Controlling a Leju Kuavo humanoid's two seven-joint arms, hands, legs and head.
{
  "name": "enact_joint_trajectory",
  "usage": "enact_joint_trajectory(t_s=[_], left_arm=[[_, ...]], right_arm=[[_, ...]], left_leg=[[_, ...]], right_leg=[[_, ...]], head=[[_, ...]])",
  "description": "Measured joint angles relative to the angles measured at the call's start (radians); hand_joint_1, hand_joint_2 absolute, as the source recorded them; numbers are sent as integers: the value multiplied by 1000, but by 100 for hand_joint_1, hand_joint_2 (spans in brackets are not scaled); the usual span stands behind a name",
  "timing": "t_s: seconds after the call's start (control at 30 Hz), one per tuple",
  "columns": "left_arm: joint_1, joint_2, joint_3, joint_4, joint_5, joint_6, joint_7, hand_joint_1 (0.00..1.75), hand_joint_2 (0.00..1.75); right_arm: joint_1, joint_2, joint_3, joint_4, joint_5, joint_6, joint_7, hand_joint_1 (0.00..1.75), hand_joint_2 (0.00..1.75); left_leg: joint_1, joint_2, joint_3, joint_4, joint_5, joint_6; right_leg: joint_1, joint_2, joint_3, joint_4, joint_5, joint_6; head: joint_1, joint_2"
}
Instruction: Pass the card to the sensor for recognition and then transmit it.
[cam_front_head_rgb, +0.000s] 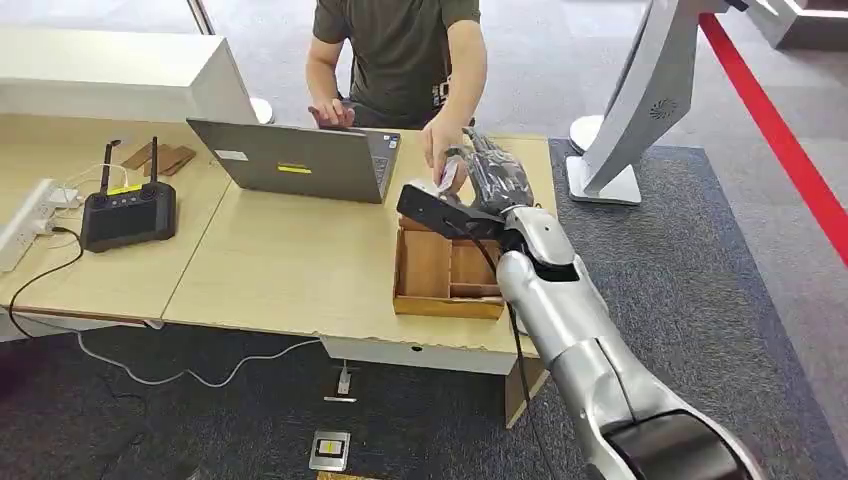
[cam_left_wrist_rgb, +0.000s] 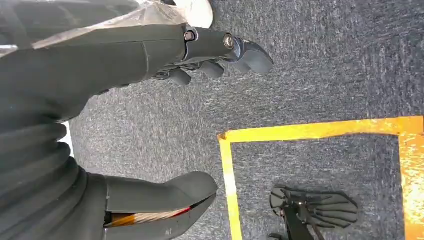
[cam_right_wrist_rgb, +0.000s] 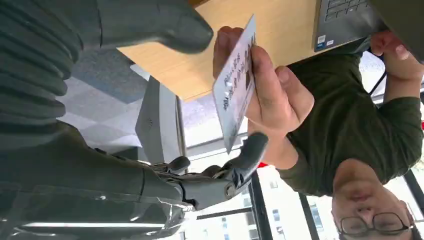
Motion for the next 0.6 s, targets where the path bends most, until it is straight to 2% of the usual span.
enact_joint_trajectory(t_s=[0.27, 0.37, 0.43, 0.5, 0.57, 0.6], left_arm=[[1, 0, 0, 0, -2, 0, 0, 0, 175], [2, -1, 0, 0, 2, 3, 0, 0, 175], [2, -3, 0, 0, 9, 8, 3, 0, 175], [3, -3, 2, 0, 18, 12, 7, 0, 175], [5, -3, 3, 0, 27, 22, 14, 0, 175], [6, -3, 4, 0, 30, 23, 18, 0, 175]], right_arm=[[1, -11, 0, -22, -27, -11, -19, 0, 175], [19, -26, -3, -75, -55, 26, -19, 0, 175], [49, -44, -4, -149, -90, 84, -1, 0, 175], [89, -67, -7, -239, -145, 178, 39, 0, 175], [154, -101, -13, -374, -205, 301, 104, 0, 175], [183, -115, -14, -428, -220, 333, 121, 0, 175]], left_leg=[[0, 0, 0, 0, 0, 0], [0, 0, 1, 0, 0, 0], [0, 0, 1, 0, 0, 0], [0, 0, 1, 0, 0, 0], [0, 0, 1, 0, 0, 0], [0, 0, 1, 0, 0, 0]], right_leg=[[0, 0, 0, 0, 0, 0], [0, 0, 0, 0, 0, 0], [0, 0, 0, 0, 0, 0], [0, 0, 0, -1, 0, 0], [0, 0, 0, -1, 0, 0], [0, 0, 0, -1, 0, 0]], head=[[0, 0], [0, 0], [0, 0], [0, 0], [0, 0], [0, 0]])
